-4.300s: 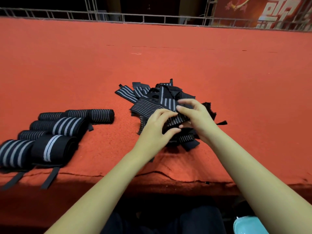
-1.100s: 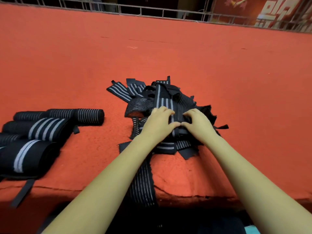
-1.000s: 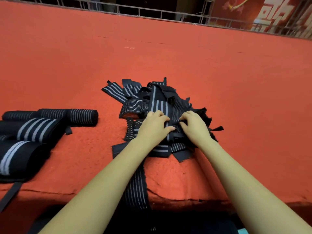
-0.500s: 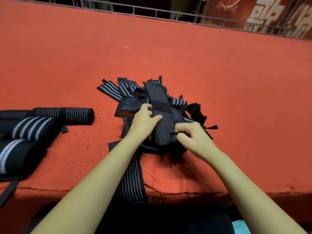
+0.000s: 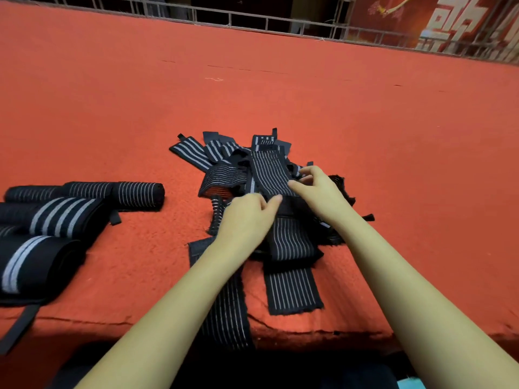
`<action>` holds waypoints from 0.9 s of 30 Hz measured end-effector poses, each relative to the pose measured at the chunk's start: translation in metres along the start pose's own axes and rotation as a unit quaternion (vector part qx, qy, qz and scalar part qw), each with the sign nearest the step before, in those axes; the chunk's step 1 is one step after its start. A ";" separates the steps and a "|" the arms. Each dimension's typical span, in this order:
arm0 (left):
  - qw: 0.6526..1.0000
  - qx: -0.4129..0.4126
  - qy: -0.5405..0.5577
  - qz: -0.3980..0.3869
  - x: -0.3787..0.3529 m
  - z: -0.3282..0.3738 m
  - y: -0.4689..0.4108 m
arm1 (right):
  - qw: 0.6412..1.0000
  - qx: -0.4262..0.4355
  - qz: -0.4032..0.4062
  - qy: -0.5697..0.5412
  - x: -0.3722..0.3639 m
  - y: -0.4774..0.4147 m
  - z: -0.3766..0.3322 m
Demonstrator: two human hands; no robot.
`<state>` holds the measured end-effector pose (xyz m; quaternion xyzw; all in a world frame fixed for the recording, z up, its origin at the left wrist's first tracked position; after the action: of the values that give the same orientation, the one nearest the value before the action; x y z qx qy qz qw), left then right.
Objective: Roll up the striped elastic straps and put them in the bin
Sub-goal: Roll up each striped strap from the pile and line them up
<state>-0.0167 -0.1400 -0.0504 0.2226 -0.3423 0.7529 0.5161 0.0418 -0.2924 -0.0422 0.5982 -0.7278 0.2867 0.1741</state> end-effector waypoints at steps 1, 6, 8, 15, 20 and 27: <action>1.000 0.003 0.007 0.025 0.005 -0.003 -0.007 | 1.000 -0.011 -0.012 0.000 -0.005 -0.002 0.002; 0.997 0.010 0.031 0.065 0.005 -0.015 -0.057 | 0.999 -0.029 -0.021 -0.009 -0.018 -0.007 0.011; 0.998 0.022 0.028 0.048 -0.003 -0.015 -0.079 | 0.999 -0.030 -0.022 -0.017 -0.019 -0.007 0.012; 0.999 0.021 0.011 0.029 -0.034 -0.019 -0.102 | 0.999 0.011 0.014 -0.036 -0.016 -0.007 0.006; 0.997 0.025 0.043 0.060 -0.026 -0.020 -0.100 | 0.992 0.055 -0.016 -0.116 -0.019 -0.002 -0.002; 0.985 0.015 0.170 0.017 -0.012 -0.011 -0.097 | 0.972 0.030 -0.062 -0.223 -0.012 0.020 0.002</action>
<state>0.0783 -0.1168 -0.0385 0.0934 -0.2425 0.7935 0.5503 0.0256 -0.2818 -0.0549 0.6960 -0.7007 0.1567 0.0067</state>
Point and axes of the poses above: each hand's wrist, its own y-axis away from the middle knuckle, its own x-axis out of the back of the hand, z = x × y, the point moved 5 cm from there along -y, towards the middle knuckle, and after that the axes turned 12 degrees about z, right-handed, at the moved point
